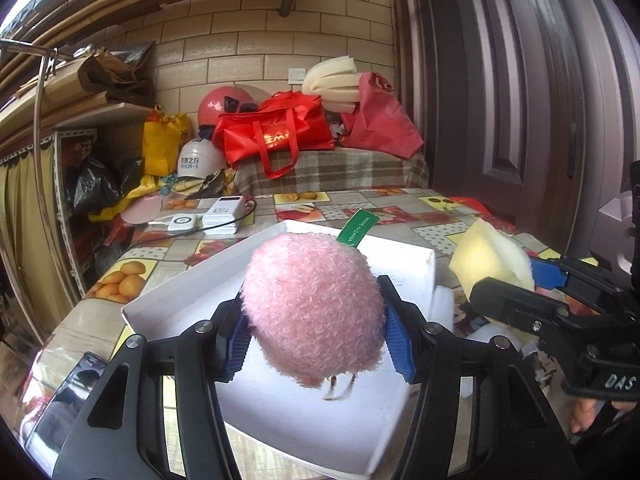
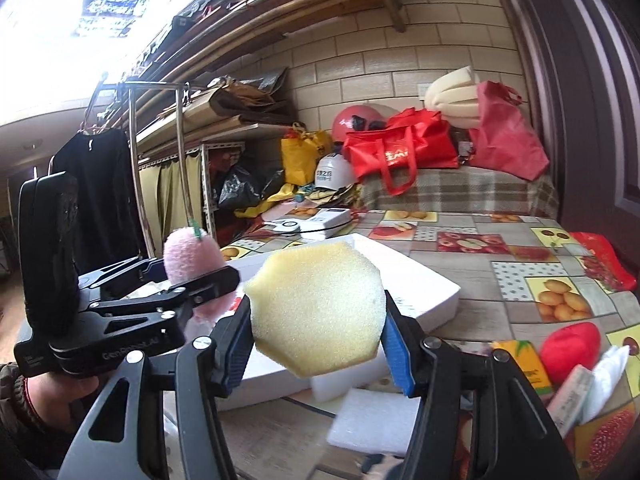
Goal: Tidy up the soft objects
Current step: 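Carry the pink ball and yellow foam into the white box and open both grippers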
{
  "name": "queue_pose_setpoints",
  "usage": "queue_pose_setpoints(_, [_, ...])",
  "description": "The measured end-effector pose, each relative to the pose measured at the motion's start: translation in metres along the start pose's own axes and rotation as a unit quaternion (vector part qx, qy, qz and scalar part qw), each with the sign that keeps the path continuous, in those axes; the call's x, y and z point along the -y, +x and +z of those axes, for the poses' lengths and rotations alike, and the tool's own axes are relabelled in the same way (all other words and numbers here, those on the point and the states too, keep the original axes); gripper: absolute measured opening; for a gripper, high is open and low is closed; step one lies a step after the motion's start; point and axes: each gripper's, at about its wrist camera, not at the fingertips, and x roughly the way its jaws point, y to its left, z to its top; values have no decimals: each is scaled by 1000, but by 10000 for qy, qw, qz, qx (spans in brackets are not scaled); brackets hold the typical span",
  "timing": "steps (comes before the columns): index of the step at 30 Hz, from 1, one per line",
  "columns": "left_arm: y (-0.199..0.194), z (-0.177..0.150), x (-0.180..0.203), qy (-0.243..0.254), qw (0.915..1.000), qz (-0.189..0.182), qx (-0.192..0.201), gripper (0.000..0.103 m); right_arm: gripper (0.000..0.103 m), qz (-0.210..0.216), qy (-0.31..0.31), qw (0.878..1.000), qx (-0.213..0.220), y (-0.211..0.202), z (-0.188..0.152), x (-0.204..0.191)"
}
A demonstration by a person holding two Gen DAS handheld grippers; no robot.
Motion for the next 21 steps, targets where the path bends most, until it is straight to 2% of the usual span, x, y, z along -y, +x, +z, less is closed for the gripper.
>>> queue_pose_setpoints(6, [30,1,-30,-357,9986,221,-314,57,57,34,-27,9999,-153,24,4,-11])
queue_pose_setpoints(10, [56,2,-42,-337,9973,427,-491,57,57,-14,-82,9996,-282,44,6,-15])
queue_pose_setpoints(16, [76,5,-46,-297,9953,476,-784,58,57,-307,283,9974,-584,79,4,3])
queue_pose_setpoints(21, [91,6,-57,-535,9914,585,-1040,58,59,-436,324,9964,-650,91,7,2])
